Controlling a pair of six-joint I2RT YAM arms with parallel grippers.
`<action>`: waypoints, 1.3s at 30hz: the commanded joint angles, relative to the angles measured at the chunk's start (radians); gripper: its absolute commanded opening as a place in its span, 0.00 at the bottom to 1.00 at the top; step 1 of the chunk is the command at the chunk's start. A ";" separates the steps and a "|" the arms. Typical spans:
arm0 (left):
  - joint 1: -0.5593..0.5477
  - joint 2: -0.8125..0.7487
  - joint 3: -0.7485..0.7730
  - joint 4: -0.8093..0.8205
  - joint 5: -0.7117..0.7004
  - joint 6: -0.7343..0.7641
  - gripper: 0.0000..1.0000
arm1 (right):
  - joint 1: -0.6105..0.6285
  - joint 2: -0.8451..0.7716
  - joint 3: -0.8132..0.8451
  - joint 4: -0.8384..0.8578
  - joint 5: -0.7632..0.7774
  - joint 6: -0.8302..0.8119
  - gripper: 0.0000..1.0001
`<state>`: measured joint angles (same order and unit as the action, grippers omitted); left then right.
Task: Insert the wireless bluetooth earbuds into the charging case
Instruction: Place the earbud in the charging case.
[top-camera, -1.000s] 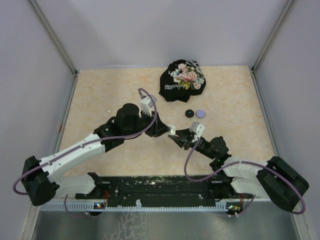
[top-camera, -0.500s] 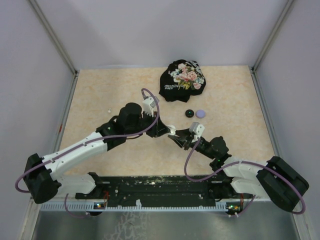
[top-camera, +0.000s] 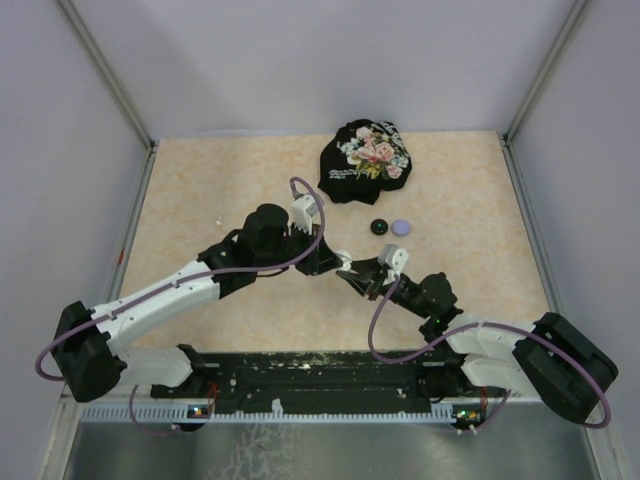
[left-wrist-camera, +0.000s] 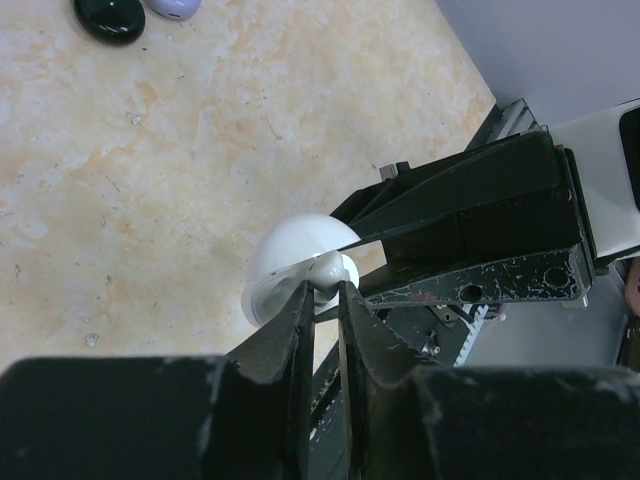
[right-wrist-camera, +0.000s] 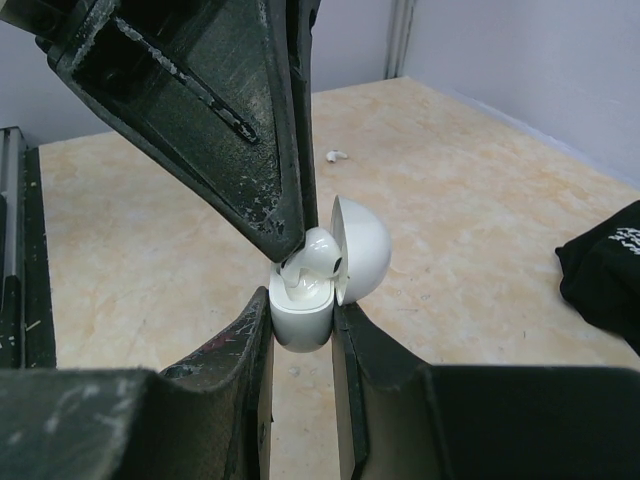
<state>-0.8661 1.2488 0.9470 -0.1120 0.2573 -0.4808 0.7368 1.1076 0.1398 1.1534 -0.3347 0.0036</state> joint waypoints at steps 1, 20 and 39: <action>0.002 0.014 0.042 0.029 0.020 0.046 0.20 | 0.005 -0.002 0.042 0.060 -0.022 0.012 0.00; -0.002 0.007 0.067 -0.026 0.073 0.153 0.28 | 0.006 -0.003 0.044 0.061 -0.032 0.013 0.00; -0.002 -0.126 0.042 -0.138 -0.265 0.126 0.44 | 0.004 0.003 0.035 0.063 0.019 0.007 0.00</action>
<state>-0.8684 1.1908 0.9878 -0.1921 0.2035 -0.3206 0.7368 1.1076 0.1398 1.1580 -0.3443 0.0040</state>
